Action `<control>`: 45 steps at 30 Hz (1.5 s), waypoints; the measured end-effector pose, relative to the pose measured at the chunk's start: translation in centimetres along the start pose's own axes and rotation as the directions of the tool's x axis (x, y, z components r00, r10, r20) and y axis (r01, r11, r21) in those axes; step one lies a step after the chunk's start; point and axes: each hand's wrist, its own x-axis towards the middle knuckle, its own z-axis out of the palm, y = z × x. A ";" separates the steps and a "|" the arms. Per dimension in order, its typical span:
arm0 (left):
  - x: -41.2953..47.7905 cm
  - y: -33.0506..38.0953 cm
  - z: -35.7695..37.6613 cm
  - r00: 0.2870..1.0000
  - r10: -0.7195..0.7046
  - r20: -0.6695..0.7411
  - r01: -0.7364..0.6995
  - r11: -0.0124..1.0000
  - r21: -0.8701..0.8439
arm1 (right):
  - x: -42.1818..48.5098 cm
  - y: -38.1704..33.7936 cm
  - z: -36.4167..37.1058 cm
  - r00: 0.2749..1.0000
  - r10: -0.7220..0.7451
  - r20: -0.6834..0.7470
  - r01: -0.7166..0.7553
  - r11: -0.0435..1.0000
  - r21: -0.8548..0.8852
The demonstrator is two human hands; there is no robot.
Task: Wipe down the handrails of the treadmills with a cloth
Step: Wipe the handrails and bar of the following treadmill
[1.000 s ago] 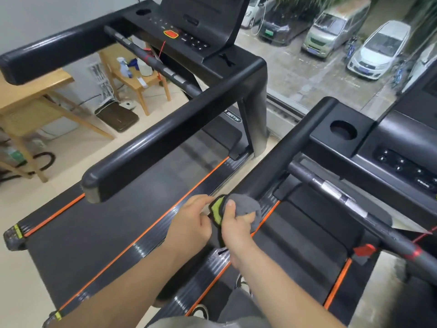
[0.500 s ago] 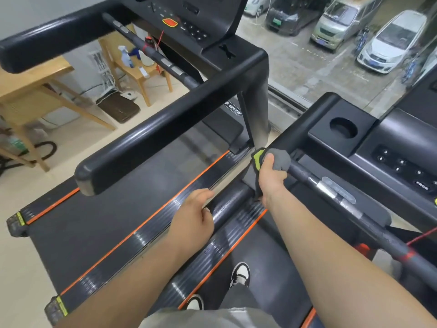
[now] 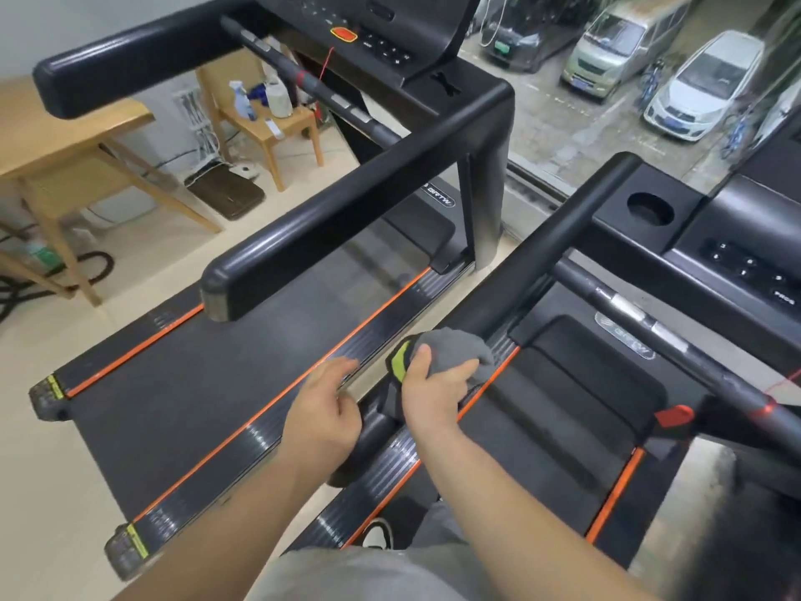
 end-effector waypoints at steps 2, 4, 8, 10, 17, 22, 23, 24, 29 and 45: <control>-1.0 -0.8 -0.4 1.000 -0.017 0.000 0.017 0.999 -0.031 | -2.5 0.7 0.7 1.000 -0.012 0.018 0.013 0.998 -0.067; -1.8 -1.7 -0.8 0.999 -0.043 -0.001 0.043 0.998 -0.046 | -4.5 1.4 1.2 0.998 0.004 0.067 0.003 0.994 -0.110; -5.2 -2.8 -2.2 0.988 0.138 -0.067 -0.139 0.990 -0.004 | -7.5 3.5 1.6 0.962 0.110 0.250 -0.063 0.980 -0.187; -7.0 -2.5 -3.0 0.938 0.331 -0.104 -0.322 0.942 0.094 | -8.0 4.4 1.2 0.899 0.195 0.393 -0.150 0.978 -0.142; -7.7 0.1 0.6 0.949 0.238 0.206 -0.312 0.794 0.522 | -5.5 0.1 -6.7 0.767 0.260 0.587 -0.048 0.935 -0.351; -3.9 3.1 2.8 0.981 -0.063 0.182 -0.076 0.745 0.663 | -3.2 -1.1 -8.0 0.932 -0.032 0.361 0.164 0.925 -0.343; -2.7 2.9 2.9 0.982 -0.095 0.166 -0.034 0.765 0.643 | -2.9 -1.0 -7.9 0.941 -0.091 0.327 0.192 0.936 -0.294; -1.5 2.7 2.7 0.976 -0.135 0.174 0.007 0.809 0.588 | -2.7 -0.8 -7.9 0.943 -0.126 0.308 0.210 0.943 -0.258; 2.4 1.6 1.4 0.887 -0.230 0.399 0.114 0.949 0.294 | -2.3 0.4 -8.0 0.931 -0.205 0.302 0.270 0.944 -0.192; -4.7 -5.8 1.9 0.936 -0.275 0.218 0.335 0.887 -0.317 | -3.3 1.9 -7.5 0.899 -0.285 0.332 0.346 0.928 -0.142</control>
